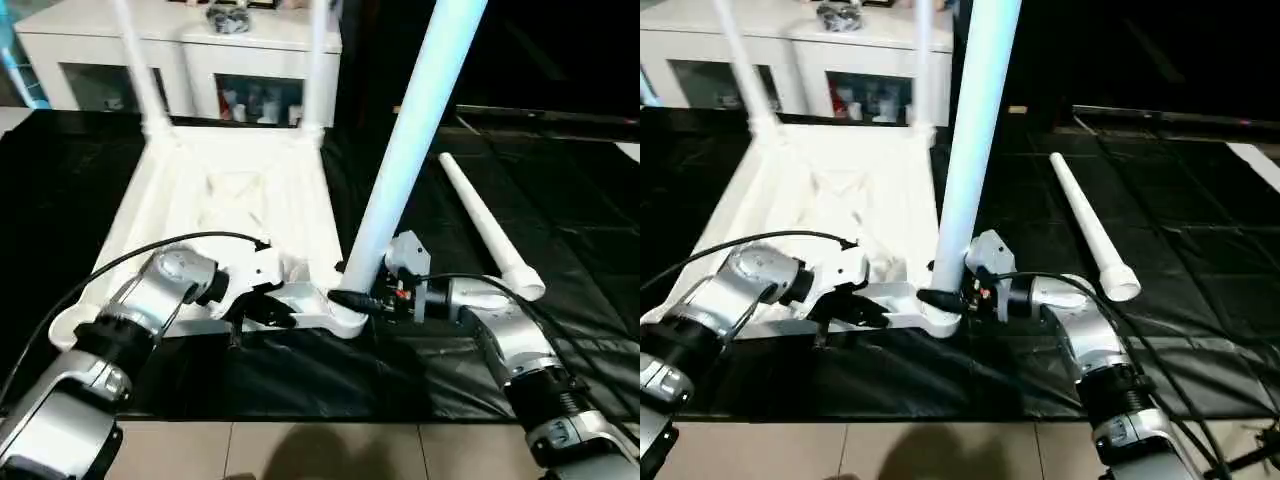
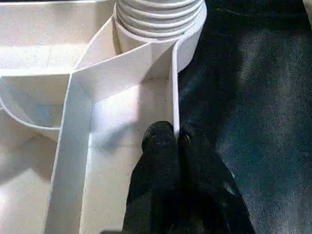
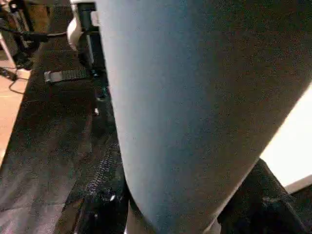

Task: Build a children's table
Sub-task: Rotate leg to tighten

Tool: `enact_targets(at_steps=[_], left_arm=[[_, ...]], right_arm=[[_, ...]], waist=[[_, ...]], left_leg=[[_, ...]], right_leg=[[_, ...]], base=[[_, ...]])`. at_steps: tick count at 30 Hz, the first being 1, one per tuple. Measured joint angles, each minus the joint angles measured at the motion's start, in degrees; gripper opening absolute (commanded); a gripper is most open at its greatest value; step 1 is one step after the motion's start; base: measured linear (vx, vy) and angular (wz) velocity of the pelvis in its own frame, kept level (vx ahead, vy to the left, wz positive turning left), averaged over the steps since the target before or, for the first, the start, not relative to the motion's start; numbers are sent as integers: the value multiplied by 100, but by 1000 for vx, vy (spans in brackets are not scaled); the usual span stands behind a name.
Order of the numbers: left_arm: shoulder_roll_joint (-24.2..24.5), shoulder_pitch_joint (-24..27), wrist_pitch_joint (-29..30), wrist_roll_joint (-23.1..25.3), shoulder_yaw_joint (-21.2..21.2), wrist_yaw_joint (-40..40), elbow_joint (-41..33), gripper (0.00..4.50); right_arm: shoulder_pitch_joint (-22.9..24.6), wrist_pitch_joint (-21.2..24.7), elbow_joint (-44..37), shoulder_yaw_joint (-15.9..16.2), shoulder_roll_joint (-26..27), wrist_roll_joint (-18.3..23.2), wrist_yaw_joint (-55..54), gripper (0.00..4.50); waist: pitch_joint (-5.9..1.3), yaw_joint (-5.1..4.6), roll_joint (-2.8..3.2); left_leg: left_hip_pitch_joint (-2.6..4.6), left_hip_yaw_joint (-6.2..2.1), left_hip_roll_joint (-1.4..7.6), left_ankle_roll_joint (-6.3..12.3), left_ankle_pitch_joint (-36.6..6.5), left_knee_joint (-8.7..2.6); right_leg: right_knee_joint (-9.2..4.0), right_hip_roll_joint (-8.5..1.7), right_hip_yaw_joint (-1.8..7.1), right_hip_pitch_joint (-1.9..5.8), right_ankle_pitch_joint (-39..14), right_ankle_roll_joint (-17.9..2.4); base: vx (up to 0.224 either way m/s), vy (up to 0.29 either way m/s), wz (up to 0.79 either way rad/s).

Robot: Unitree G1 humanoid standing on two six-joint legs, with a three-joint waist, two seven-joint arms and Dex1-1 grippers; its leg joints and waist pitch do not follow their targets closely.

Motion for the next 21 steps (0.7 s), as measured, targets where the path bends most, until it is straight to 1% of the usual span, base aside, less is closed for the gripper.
enact_targets(at_steps=[8, 10, 12, 14, 15, 18, 19, 20, 21], left_arm=[[-114, -132, 59, 58, 19, -9, 283, 0], [-142, -132, 169, 56, 64, 28, 302, 0], [-214, -132, 444, 55, 172, 293, 307, 0], [-276, -116, 748, 54, 298, 615, 266, 0], [-320, -98, 947, 48, 356, 777, 198, 0], [-452, 163, 1602, 5, 615, 1306, -333, 0], [-518, 361, 1997, -33, 783, 1623, -709, 0], [-595, 446, 2243, -46, 854, 1807, -932, 0], [-737, 606, 2615, -50, 998, 2150, -1278, 0]], right_arm=[[3, -30, 58, -1, 44, -3, -33, 193], [0, -60, 92, -5, 105, -7, -120, 193], [-60, -114, 276, -115, 265, -51, -540, 193], [-163, -149, 482, -216, 448, -128, -1042, 193], [-238, -185, 586, -235, 507, -185, -1288, 193], [-454, -188, 946, -378, 751, -241, -1955, 193], [-624, -170, 1205, -448, 921, -246, -2331, 193], [-737, -162, 1358, -495, 999, -247, -2563, 193], [-933, -150, 1616, -557, 1120, -250, -2898, 193]], waist=[[-17, 14, 29], [-18, 9, 34], [-16, -15, 37], [-9, -70, 47], [-4, -119, 55], [8, -238, 64], [10, -326, 65], [11, -371, 62], [11, -451, 62]], left_leg=[[19, 3, 0, -2, 0, -8], [24, 2, 0, -3, 1, -7], [27, 2, 1, -6, 3, -3], [24, 1, 2, -7, 4, 4], [23, 0, 2, -7, 4, 9], [22, -2, 1, -7, 4, 21], [15, -3, 1, -7, 3, 27], [3, -3, 1, -7, 3, 27], [-5, 7, 0, -7, 3, 27]], right_leg=[[0, 0, 0, 14, -15, 11], [0, 0, 0, 15, -16, 12], [3, 0, 0, 15, -16, 12], [3, -1, 0, 5, -16, 12], [-3, -3, -2, 2, -16, 13], [-15, -7, -4, -13, -16, 13], [-15, -11, -8, -31, -16, 13], [-18, -13, -11, -47, -16, 12], [-15, -14, -5, -66, -10, 2]], base=[[0, 0, 0], [0, 0, 0], [0, 0, 0], [0, 0, 0], [0, 0, 0], [0, 0, 0], [-17, 29, -19], [0, 0, 0], [0, 0, 0]])
